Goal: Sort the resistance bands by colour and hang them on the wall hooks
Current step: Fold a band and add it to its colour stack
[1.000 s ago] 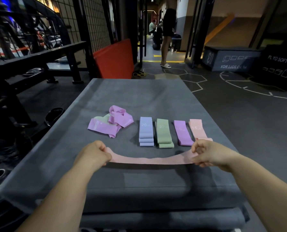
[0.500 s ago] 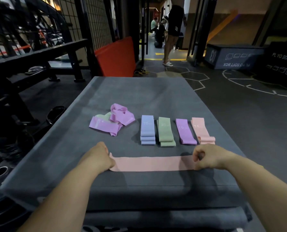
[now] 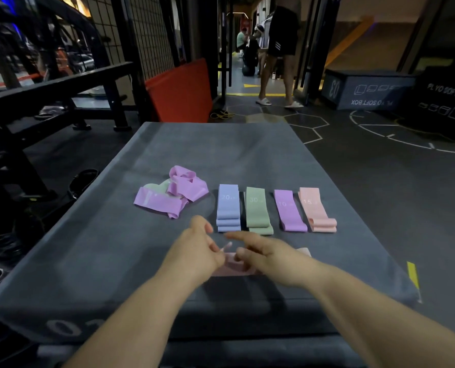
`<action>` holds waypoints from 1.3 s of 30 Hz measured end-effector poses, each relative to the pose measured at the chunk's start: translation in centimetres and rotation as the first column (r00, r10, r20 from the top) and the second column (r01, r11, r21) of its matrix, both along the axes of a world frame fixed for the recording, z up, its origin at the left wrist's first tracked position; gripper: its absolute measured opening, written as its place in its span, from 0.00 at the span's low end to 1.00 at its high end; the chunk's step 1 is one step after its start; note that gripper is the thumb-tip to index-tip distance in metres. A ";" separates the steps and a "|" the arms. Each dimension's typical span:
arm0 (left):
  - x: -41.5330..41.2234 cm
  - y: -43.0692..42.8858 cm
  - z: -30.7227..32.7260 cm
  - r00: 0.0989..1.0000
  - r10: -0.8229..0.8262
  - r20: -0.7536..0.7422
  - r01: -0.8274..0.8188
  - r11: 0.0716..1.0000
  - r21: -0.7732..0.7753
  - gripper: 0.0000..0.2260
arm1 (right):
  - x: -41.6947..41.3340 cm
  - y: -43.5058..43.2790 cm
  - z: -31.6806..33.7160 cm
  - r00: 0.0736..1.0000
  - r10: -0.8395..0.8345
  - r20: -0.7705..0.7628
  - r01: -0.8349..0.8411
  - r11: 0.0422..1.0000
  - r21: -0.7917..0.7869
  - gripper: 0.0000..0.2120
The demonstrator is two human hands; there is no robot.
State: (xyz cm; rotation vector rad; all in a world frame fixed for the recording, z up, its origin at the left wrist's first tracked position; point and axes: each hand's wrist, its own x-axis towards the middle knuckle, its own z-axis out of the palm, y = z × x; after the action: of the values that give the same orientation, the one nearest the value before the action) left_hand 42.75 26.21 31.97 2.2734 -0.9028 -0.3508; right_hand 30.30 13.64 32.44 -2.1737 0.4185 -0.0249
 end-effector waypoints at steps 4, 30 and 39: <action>-1.2 -1.1 -0.5 0.998 -0.056 0.017 0.057 0.997 -0.059 0.18 | 0.5 0.2 0.0 0.994 -0.101 0.042 0.094 0.984 0.152 0.13; -0.7 -2.3 -2.2 0.950 -0.297 0.095 0.275 0.943 0.189 0.19 | -4.6 -8.2 -0.7 0.891 -0.432 -0.138 0.412 0.899 -0.149 0.13; -0.6 -2.7 -2.3 0.926 -0.340 0.164 0.296 0.924 0.241 0.14 | -5.1 -8.3 -0.8 0.886 -0.420 -0.197 0.357 0.889 -0.288 0.15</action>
State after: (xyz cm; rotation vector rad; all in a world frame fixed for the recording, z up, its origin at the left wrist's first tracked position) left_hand 42.16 23.53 29.67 2.3849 -1.4123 -0.3763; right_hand 25.22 5.37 31.61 -2.3048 1.0511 -0.0222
